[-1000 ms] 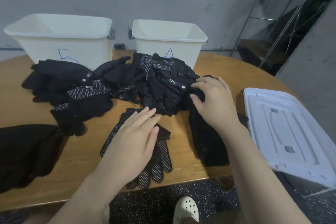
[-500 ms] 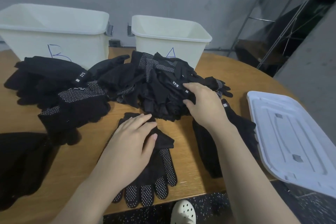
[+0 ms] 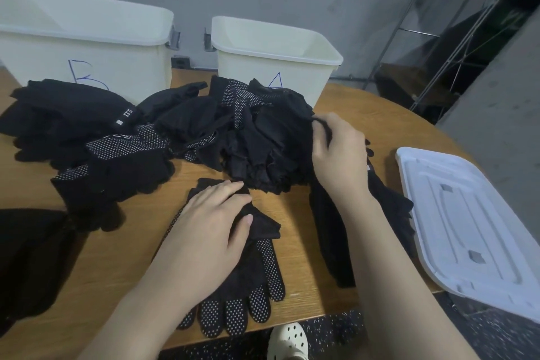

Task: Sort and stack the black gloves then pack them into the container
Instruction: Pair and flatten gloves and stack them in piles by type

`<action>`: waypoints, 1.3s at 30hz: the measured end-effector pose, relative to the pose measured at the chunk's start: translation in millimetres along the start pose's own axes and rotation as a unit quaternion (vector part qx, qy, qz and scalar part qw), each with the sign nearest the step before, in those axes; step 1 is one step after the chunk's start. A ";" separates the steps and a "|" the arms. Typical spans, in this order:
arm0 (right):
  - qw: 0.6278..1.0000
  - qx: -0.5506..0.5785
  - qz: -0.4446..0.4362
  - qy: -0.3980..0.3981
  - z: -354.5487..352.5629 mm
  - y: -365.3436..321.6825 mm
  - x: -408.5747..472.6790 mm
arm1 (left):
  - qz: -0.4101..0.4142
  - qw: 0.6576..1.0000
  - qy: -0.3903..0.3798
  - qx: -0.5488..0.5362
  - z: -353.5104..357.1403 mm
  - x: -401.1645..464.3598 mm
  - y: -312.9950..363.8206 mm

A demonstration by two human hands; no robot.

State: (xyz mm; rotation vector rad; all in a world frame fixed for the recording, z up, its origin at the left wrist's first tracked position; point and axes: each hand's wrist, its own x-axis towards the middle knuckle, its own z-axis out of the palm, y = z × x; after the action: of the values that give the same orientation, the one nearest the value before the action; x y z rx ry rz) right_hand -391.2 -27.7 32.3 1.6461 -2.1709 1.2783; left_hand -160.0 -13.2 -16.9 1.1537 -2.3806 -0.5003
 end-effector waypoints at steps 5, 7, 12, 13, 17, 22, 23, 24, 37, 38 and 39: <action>0.988 0.146 0.024 0.048 -15.8 -15.8 5.2 | -0.003 1.000 0.006 -0.012 -3.9 -1.5 0.9; 0.974 0.219 0.034 0.055 -21.5 -23.9 6.1 | -0.005 1.000 0.013 -0.017 -6.0 -3.2 0.8; 0.905 0.420 0.072 -0.002 -23.5 -41.1 4.4 | -0.023 0.990 0.097 -0.098 -15.8 -5.3 3.7; 0.887 0.455 0.081 -0.020 -22.3 -44.5 2.6 | -0.029 0.982 0.140 -0.122 -18.9 -5.3 4.1; 0.850 0.514 0.097 -0.066 -12.9 -61.3 -9.3 | -0.013 0.938 0.309 -0.155 -34.0 -8.7 10.6; 0.840 0.519 0.091 -0.132 4.3 -81.1 -25.2 | 0.061 0.941 0.301 -0.141 -34.9 -14.9 11.8; 0.839 0.516 0.089 -0.144 6.9 -84.5 -27.7 | 0.065 0.944 0.289 -0.143 -35.1 -14.9 10.2; 0.841 0.512 0.088 -0.153 8.8 -87.7 -29.6 | 0.063 0.946 0.279 -0.151 -35.6 -14.3 8.9; 0.814 0.496 0.072 -0.293 21.5 -112.6 -50.6 | -0.082 0.900 0.318 -0.287 -44.9 -18.9 -2.6; 0.820 0.489 0.060 -0.292 20.9 -113.6 -52.4 | -0.090 0.894 0.323 -0.296 -46.4 -20.6 -4.0; 0.828 0.479 0.046 -0.287 20.6 -113.1 -54.1 | -0.094 0.890 0.329 -0.302 -48.1 -22.6 -5.0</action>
State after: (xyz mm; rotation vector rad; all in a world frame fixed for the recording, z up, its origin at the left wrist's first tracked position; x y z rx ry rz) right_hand -267.0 -7.3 49.9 2.5633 -1.9589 2.4271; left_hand -118.7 -4.1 15.6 1.0359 -1.3969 -0.7092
